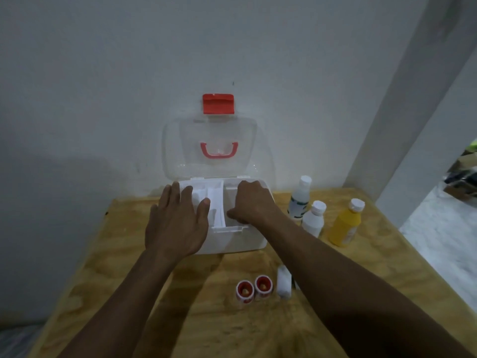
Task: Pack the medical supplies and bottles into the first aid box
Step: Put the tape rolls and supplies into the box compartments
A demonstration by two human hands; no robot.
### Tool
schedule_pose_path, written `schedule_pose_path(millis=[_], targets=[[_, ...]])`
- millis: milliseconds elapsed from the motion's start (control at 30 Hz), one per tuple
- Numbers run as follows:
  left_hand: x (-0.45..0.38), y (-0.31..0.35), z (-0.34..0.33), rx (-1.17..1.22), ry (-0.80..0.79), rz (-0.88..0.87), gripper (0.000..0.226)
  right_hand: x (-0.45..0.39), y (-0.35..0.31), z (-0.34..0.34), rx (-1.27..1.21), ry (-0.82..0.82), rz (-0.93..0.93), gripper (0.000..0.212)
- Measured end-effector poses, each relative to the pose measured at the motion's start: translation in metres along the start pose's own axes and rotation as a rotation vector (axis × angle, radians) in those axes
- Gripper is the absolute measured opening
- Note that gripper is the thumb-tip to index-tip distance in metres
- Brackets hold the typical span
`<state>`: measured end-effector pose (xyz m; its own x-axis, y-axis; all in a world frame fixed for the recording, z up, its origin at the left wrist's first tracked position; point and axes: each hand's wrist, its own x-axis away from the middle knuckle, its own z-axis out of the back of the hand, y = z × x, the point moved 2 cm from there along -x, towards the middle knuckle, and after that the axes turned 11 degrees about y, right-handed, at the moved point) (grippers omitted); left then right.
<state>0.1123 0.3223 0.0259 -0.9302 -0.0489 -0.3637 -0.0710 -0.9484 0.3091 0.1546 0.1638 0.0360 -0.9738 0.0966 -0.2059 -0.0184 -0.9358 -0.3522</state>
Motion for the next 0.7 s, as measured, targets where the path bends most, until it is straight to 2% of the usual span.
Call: schedule_pose_path(millis=[300, 400, 533, 700], targets=[[0.002, 0.002, 0.002, 0.020, -0.016, 0.007, 0.064, -0.004, -0.003, 0.019, -0.079, -0.161, -0.080, 0.022], [0.003, 0.003, 0.003, 0.014, -0.014, 0.009, 0.065, -0.001, -0.005, 0.030, -0.194, -0.230, -0.126, 0.028], [0.003, 0.005, 0.005, 0.008, -0.026, 0.009, 0.071, 0.007, -0.008, 0.034, -0.425, -0.304, -0.284, 0.046], [0.003, 0.006, 0.005, -0.017, -0.028, 0.021, 0.064, 0.013, -0.018, 0.031, -0.609, -0.410, -0.426, 0.055]])
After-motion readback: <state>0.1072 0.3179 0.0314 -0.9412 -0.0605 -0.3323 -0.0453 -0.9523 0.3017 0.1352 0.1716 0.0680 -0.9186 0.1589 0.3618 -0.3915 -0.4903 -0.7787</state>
